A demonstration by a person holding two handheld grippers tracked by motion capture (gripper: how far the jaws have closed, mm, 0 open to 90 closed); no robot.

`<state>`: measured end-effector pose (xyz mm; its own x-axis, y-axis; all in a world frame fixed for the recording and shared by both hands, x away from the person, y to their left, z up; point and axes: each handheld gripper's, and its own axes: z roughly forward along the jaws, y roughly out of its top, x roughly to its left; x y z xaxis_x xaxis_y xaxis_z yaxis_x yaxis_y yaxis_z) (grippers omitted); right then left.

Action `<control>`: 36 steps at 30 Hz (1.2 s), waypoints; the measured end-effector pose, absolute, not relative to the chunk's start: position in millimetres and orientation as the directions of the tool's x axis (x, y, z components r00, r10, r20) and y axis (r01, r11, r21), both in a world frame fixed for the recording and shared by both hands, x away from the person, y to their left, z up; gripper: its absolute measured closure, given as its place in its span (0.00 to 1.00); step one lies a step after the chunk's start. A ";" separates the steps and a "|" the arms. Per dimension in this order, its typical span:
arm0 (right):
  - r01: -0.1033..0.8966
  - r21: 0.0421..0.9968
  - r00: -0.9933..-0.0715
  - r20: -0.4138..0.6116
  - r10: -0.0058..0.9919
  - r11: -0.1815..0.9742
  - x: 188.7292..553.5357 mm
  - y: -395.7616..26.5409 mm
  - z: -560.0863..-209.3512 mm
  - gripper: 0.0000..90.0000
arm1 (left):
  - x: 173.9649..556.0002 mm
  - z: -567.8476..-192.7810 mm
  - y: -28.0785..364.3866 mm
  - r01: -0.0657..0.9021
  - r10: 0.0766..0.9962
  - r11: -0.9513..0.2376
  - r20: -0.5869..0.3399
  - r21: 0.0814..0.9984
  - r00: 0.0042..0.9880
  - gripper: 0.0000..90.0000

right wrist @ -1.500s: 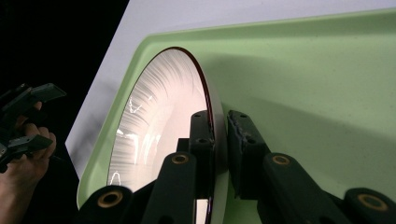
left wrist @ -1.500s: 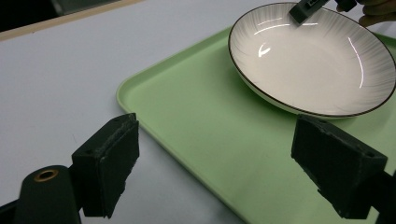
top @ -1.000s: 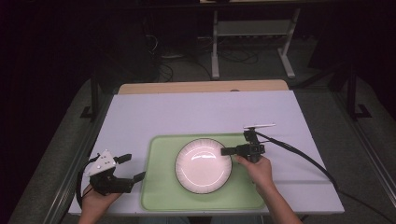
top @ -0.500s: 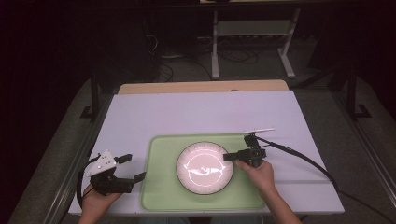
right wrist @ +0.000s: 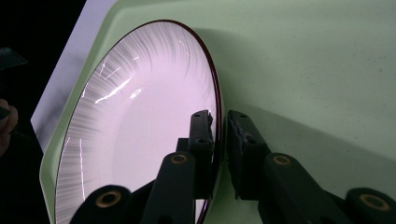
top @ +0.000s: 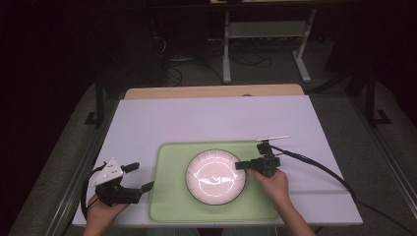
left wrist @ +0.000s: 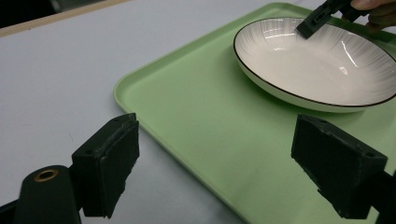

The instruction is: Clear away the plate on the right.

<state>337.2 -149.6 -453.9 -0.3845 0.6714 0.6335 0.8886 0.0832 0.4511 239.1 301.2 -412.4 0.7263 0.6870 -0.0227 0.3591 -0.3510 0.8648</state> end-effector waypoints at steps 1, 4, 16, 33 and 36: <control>0.889 0.451 -0.384 0.632 0.673 0.083 337.1 -149.6 -453.6 0.88 | 239.2 -412.4 301.4 0.359 0.687 -0.351 -0.023 0.865 0.726 0.17; 0.883 0.460 -0.391 0.620 0.680 0.088 335.9 -150.4 -452.8 0.85 | 239.6 -412.9 301.3 0.359 0.687 -0.353 -0.022 0.864 0.727 0.17; 0.864 0.492 -0.420 0.585 0.694 0.108 333.3 -151.9 -451.3 0.80 | 239.5 -413.4 300.3 0.360 0.685 -0.358 -0.020 0.861 0.728 0.17; 0.794 0.602 -0.478 0.531 0.699 0.086 327.0 -175.5 -432.3 0.60 | 240.1 -415.0 298.1 0.365 0.683 -0.366 -0.019 0.856 0.730 0.17; 0.778 0.621 -0.490 0.509 0.708 0.091 325.5 -180.7 -429.2 0.57 | 240.0 -415.2 297.9 0.367 0.683 -0.366 -0.021 0.855 0.730 0.17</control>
<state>325.5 -180.7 -429.2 -0.4895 0.7080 0.5090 0.7782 0.0913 0.6214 240.0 297.9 -415.2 0.7299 0.6832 -0.0213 0.3674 -0.3659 0.8551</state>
